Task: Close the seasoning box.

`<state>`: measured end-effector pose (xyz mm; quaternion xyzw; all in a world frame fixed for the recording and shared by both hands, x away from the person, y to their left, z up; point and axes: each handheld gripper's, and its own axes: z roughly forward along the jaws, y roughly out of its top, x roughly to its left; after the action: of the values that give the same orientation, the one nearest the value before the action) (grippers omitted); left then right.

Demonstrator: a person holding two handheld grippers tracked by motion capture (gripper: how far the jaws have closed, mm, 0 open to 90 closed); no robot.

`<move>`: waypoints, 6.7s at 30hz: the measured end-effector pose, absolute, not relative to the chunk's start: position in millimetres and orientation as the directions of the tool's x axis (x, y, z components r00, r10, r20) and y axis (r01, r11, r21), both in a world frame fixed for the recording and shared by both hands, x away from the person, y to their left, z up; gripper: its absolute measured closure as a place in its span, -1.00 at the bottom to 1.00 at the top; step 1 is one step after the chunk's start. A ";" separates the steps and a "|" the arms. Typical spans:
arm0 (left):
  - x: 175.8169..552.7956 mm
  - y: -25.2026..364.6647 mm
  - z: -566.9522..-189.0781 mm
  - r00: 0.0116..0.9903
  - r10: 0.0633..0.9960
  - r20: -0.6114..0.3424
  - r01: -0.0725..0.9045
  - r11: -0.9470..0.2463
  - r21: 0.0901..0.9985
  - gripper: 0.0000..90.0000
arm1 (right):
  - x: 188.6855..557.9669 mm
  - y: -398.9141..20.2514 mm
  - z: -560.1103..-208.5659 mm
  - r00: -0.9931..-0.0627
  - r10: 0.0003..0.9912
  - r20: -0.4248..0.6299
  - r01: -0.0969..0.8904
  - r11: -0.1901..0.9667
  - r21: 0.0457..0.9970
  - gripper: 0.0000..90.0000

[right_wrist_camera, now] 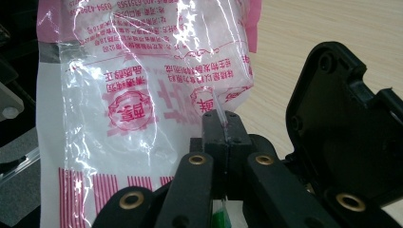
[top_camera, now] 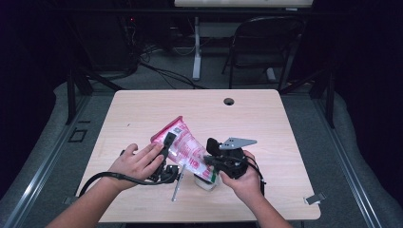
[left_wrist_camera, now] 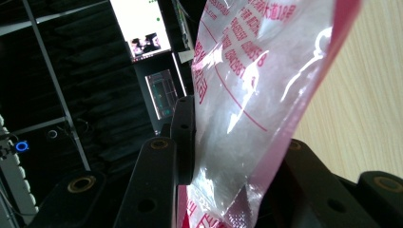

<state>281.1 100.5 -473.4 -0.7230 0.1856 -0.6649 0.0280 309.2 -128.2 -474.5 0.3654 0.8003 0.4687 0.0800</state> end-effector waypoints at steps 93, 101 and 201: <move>276.4 87.0 -467.4 0.013 -0.334 0.943 -0.261 -0.911 -0.319 0.67 | 306.6 -140.5 -483.7 -0.698 0.680 0.223 0.537 0.292 0.792 1.00; 275.8 87.6 -467.9 0.022 -0.320 0.947 -0.261 -0.916 -0.303 0.68 | 306.3 -139.9 -483.5 -0.699 0.680 0.220 0.535 0.294 0.792 1.00; 273.9 102.3 -477.9 0.134 -0.221 0.966 -0.231 -0.955 -0.186 0.77 | 303.7 -135.0 -475.1 -0.705 0.677 0.214 0.522 0.290 0.802 1.00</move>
<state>273.9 102.3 -477.9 -0.7530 0.1499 -0.6407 -0.0038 303.7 -135.0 -475.1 0.3752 0.7989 0.4627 0.0834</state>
